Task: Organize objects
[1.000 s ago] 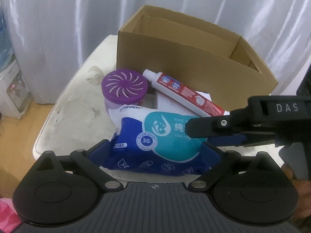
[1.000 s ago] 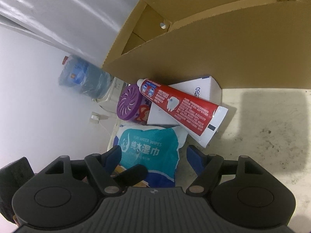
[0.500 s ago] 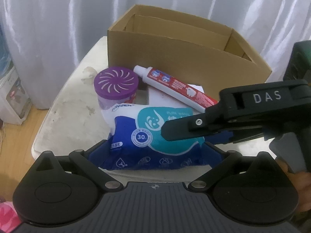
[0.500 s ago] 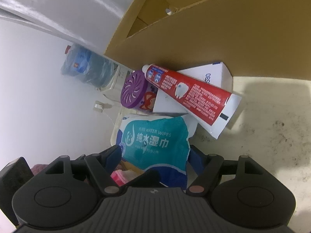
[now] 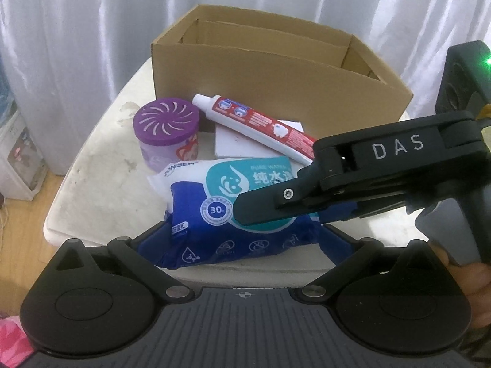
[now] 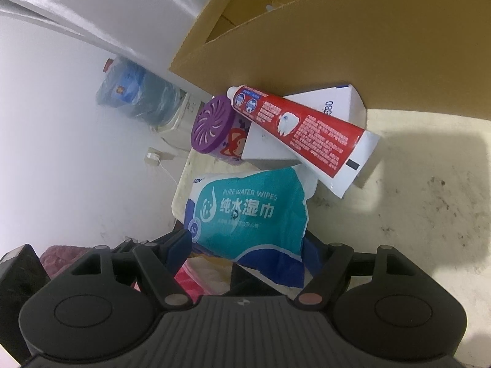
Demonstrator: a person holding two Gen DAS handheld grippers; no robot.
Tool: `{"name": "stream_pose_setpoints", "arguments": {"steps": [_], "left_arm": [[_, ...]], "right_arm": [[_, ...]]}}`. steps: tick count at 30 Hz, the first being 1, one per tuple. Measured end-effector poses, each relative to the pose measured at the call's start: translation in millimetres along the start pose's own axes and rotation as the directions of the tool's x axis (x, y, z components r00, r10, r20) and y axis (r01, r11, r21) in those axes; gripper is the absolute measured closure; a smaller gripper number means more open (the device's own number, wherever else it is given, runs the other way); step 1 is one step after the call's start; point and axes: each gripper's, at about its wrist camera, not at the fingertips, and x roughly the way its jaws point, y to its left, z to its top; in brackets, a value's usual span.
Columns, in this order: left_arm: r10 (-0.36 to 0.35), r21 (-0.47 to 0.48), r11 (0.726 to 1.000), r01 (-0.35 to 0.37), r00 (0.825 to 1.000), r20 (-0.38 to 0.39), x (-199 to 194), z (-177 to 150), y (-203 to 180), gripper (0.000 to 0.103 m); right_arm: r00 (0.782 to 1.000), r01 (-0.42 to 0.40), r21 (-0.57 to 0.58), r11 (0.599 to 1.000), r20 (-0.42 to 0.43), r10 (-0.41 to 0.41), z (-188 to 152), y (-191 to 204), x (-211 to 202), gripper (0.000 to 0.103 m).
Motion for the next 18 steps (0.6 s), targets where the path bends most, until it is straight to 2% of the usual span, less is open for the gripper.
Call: {"name": "stream_pose_setpoints", "arguments": {"steps": [18], "left_arm": [[0.001, 0.024, 1.0, -0.001, 1.0, -0.008, -9.1, -15.6, -29.6, 0.001]], "right_arm": [[1.0, 0.022, -0.017, 1.0, -0.008, -0.022, -15.5, -6.3, -19.9, 0.025]]}}
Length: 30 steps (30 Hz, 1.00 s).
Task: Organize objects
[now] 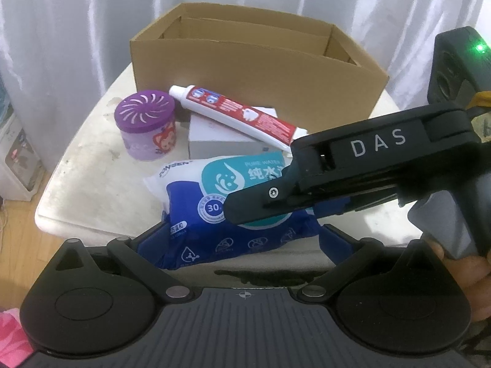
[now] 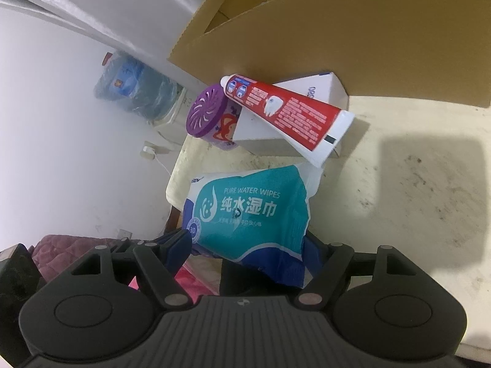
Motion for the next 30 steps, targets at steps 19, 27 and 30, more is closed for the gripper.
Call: {"name": "stream_pose_setpoints", "arguments": {"steps": [19, 27, 30], "left_arm": [[-0.098, 0.096, 0.99, 0.102, 0.994, -0.038, 3.8, -0.8, -56.8, 0.001], [-0.106, 0.098, 0.989, 0.11, 0.993, -0.046, 5.0, 0.1, -63.2, 0.001], [-0.104, 0.085, 0.991, 0.107, 0.994, -0.034, 3.2, 0.7, -58.9, 0.001]], "right_arm": [[0.997, 0.047, 0.036, 0.998, 0.055, -0.049, -10.4, -36.7, -49.2, 0.025], [0.994, 0.046, 0.087, 0.995, 0.095, -0.054, -7.6, -53.7, -59.7, 0.025], [0.993, 0.048, 0.085, 0.995, 0.104, -0.057, -6.5, -52.7, -59.4, 0.022]]}}
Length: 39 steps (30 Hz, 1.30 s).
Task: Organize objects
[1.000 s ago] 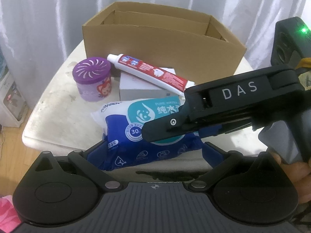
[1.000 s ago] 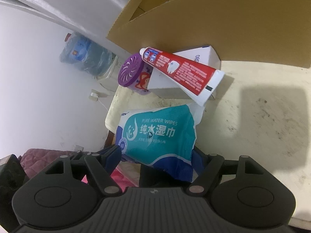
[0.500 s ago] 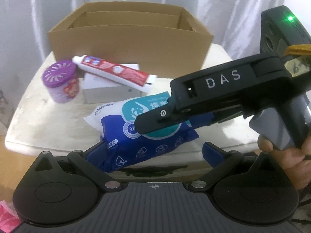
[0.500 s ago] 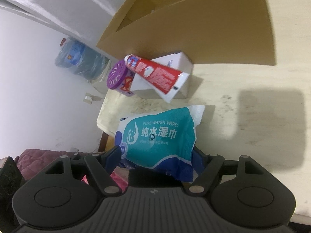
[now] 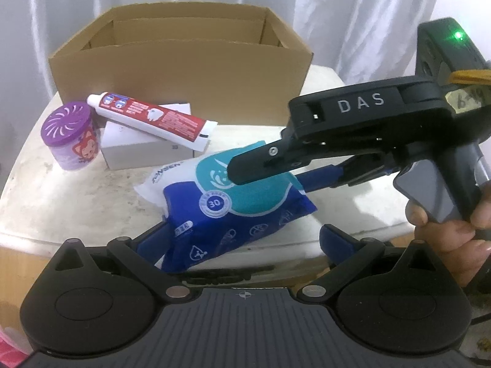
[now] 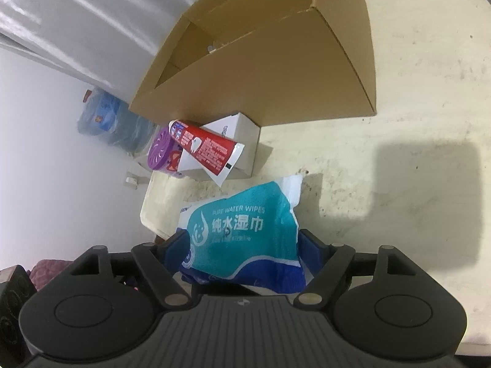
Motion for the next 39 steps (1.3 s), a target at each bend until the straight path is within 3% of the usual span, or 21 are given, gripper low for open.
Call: {"name": "stream_pose_setpoints", "arguments": {"steps": [26, 39], "left_arm": [[0.005, -0.088, 0.996, 0.007, 0.991, 0.13, -10.8, -2.6, 19.8, 0.001], [0.017, -0.084, 0.996, -0.003, 0.985, 0.171, -17.2, -6.5, 22.3, 0.001]], "right_arm": [[1.0, 0.022, 0.025, 0.999, 0.015, -0.023, 4.7, -7.6, -1.3, 0.007], [0.993, 0.09, -0.053, 0.995, 0.075, -0.086, 5.3, 7.8, -9.1, 0.0]]}}
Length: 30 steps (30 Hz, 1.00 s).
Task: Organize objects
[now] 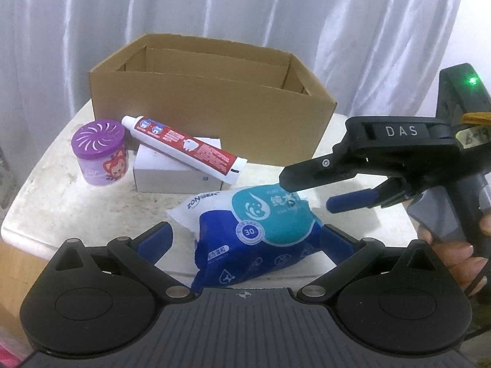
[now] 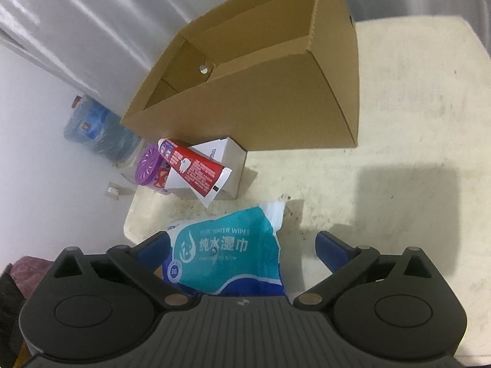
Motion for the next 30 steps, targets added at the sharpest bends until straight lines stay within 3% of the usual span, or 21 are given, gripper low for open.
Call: {"name": "stream_pose_setpoints", "arguments": {"steps": [17, 30], "left_arm": [[-0.019, -0.029, 0.999, 0.019, 1.0, -0.013, -1.8, 0.9, 6.5, 0.001], [-0.014, -0.029, 0.999, 0.012, 0.999, -0.043, 2.6, 0.0, 8.4, 0.001]], "right_arm": [[0.983, 0.169, -0.221, 0.961, 0.104, -0.149, 5.7, 33.1, -20.7, 0.0], [0.941, 0.316, -0.38, 0.869, 0.239, -0.238, -2.4, 55.2, -30.5, 0.0]]}}
